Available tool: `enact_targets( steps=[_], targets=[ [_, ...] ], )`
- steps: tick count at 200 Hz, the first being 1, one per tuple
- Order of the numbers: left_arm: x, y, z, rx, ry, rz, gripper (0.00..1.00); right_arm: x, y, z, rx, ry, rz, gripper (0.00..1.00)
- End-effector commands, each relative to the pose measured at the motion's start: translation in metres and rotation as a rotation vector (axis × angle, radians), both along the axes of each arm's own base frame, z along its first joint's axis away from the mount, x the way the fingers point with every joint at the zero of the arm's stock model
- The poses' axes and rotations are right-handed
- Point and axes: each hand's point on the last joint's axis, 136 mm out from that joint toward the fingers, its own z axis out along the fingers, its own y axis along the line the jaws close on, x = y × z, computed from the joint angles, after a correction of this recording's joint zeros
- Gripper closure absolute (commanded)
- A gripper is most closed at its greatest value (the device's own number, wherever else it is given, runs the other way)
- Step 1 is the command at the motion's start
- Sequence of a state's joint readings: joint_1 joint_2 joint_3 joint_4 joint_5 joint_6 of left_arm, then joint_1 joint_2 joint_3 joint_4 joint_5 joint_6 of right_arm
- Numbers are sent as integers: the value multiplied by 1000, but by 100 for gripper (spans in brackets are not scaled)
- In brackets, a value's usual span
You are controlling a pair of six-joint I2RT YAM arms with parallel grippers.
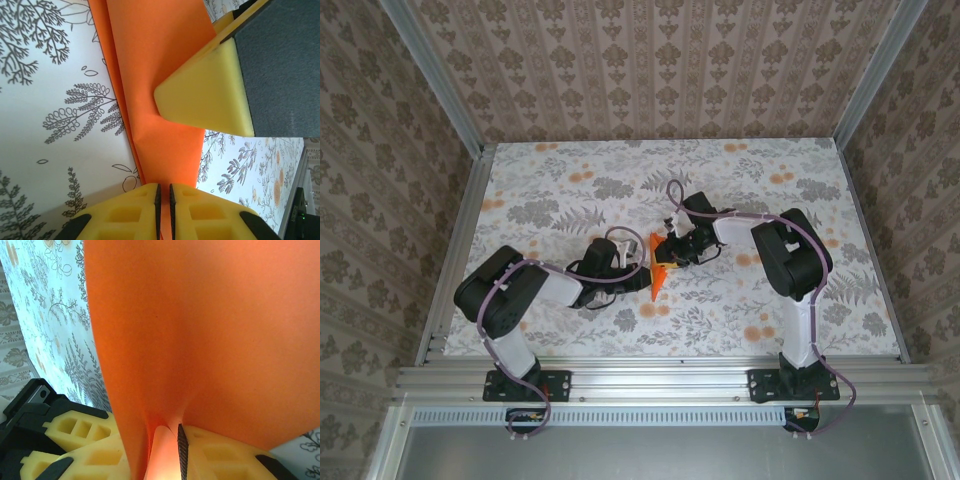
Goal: Fold a paper plane with a square sheet of paper (pick it up from the middle)
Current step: Fold the wing for the fifth time at the center of the table.
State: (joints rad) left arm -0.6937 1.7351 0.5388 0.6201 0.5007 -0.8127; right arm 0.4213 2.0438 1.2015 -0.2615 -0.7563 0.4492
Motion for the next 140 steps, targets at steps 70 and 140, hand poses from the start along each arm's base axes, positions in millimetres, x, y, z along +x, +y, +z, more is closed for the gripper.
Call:
enact_targets(
  steps=[70, 140],
  targets=[
    [-17, 8, 6, 182, -82, 32, 66, -6, -17, -35, -108, 62, -58, 73],
    [-11, 15, 23, 422, -247, 154, 58, -7, -20, -43, -128, 87, -90, 73]
  ],
)
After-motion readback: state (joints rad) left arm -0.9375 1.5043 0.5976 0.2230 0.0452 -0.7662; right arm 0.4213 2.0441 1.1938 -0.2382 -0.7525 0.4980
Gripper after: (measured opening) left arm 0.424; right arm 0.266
